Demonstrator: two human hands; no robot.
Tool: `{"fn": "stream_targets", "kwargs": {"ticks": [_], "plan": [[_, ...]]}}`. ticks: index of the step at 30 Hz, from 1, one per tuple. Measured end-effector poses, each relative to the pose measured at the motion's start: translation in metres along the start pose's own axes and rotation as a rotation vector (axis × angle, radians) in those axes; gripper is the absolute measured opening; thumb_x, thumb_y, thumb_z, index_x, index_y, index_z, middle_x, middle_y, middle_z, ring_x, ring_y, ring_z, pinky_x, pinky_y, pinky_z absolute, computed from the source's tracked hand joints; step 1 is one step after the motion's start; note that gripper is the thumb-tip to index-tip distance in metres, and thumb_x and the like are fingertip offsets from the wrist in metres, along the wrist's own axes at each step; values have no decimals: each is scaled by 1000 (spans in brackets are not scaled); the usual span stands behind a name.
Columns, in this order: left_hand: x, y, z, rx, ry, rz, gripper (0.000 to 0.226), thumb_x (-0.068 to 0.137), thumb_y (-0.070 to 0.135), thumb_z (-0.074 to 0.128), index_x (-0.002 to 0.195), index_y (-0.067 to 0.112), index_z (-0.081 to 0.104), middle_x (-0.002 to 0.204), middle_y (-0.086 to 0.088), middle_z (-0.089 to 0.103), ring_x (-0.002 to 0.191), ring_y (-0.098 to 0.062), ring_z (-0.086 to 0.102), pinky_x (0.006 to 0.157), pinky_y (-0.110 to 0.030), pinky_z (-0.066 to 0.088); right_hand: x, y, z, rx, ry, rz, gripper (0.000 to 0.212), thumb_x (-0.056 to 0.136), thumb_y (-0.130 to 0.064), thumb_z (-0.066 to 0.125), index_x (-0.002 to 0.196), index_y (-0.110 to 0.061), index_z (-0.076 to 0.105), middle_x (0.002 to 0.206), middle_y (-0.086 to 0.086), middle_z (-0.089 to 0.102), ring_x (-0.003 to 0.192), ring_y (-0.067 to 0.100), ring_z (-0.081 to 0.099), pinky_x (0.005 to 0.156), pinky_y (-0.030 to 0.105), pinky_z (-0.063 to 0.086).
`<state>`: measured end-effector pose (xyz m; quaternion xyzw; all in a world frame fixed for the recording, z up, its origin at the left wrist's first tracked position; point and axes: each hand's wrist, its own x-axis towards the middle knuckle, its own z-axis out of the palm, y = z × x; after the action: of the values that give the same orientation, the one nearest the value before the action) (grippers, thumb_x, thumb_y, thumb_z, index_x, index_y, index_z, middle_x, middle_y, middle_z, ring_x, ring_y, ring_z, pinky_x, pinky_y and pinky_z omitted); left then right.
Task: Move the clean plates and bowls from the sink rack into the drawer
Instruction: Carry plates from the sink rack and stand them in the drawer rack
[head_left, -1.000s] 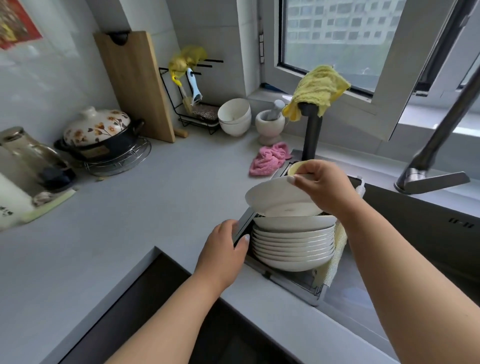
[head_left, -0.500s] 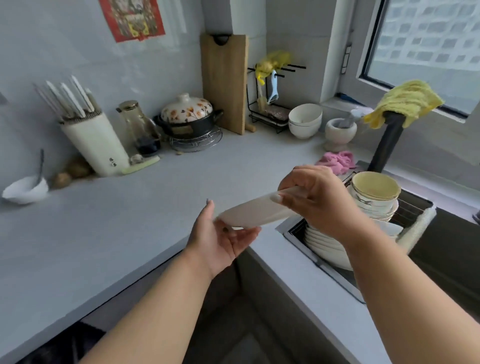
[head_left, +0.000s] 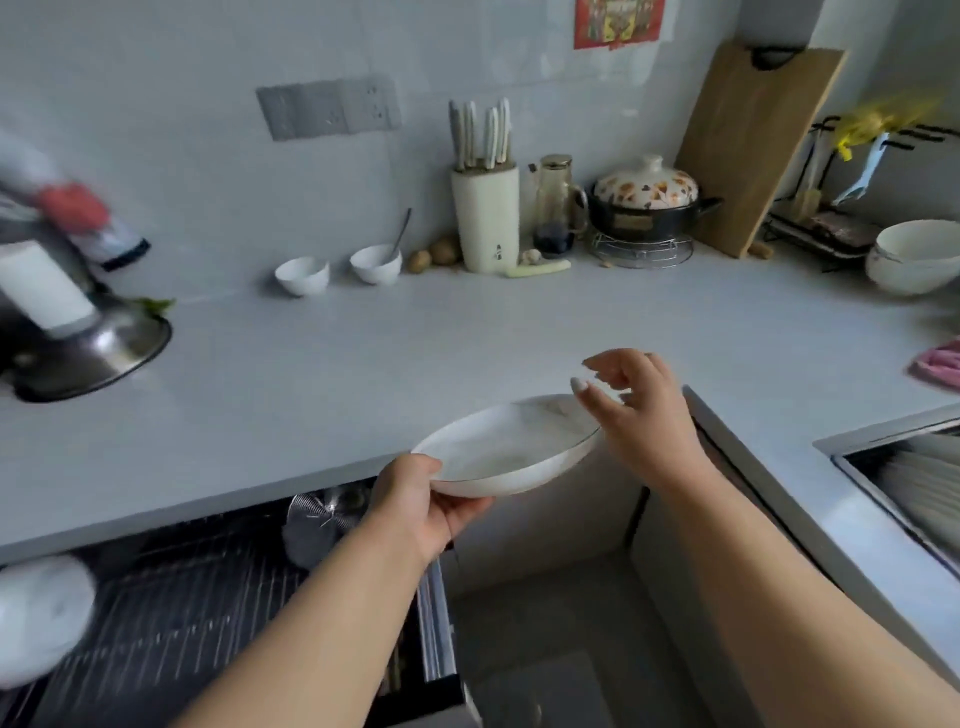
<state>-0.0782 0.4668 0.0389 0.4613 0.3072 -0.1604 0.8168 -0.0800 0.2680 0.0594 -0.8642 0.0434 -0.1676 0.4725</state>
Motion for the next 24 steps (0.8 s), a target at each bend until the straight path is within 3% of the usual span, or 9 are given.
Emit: {"fn": "stream_targets", "kwargs": {"ticks": [2, 4, 7, 10, 15, 19, 24], "plan": [[-6, 14, -43, -18, 56, 38, 21, 99, 9, 38, 117, 7, 49, 90, -16, 60, 77, -31, 60, 46, -42, 56, -6, -8, 44, 53, -55, 179, 33, 87, -37, 63, 116, -20, 57, 109, 4, 56, 101, 17, 56, 87, 32, 46], [-11, 28, -88, -48, 107, 59, 21, 101, 15, 39, 118, 8, 48, 92, -17, 59, 77, -31, 60, 41, -38, 56, -17, -25, 85, 150, -168, 374, 36, 89, -38, 59, 116, -15, 56, 100, 7, 60, 90, 25, 61, 88, 41, 49], [-17, 48, -151, -88, 180, 74, 23, 102, 20, 40, 118, 6, 47, 95, -18, 59, 78, -32, 61, 40, -36, 55, -38, -60, 139, 453, -406, 620, 21, 95, -23, 49, 100, -5, 59, 78, 12, 57, 67, 26, 59, 74, 39, 52], [-21, 63, -203, -130, 247, 91, 27, 101, 25, 41, 118, 5, 47, 93, -19, 59, 76, -32, 60, 38, -32, 53, -58, -92, 183, 653, -525, 784, 20, 95, -22, 49, 94, -4, 56, 82, 23, 60, 67, 34, 62, 62, 38, 54], [-19, 73, -271, -207, 374, 86, 32, 101, 29, 42, 117, 2, 50, 93, -22, 59, 73, -34, 61, 37, -29, 51, -72, -120, 252, 761, -687, 938, 25, 92, -19, 51, 108, 0, 55, 98, 25, 58, 76, 37, 63, 62, 42, 55], [-12, 85, -314, -235, 443, 55, 34, 102, 30, 42, 114, -1, 51, 95, -25, 61, 74, -36, 62, 37, -29, 52, -75, -136, 301, 707, -788, 965, 16, 94, -14, 48, 101, -1, 54, 89, 23, 57, 76, 37, 60, 66, 46, 55], [3, 97, -363, -264, 557, 38, 30, 101, 25, 44, 117, 0, 53, 101, -24, 64, 81, -34, 64, 40, -31, 54, -74, -148, 362, 587, -888, 946, 17, 95, -13, 45, 107, -2, 51, 93, 27, 58, 79, 39, 61, 54, 41, 58]]}}
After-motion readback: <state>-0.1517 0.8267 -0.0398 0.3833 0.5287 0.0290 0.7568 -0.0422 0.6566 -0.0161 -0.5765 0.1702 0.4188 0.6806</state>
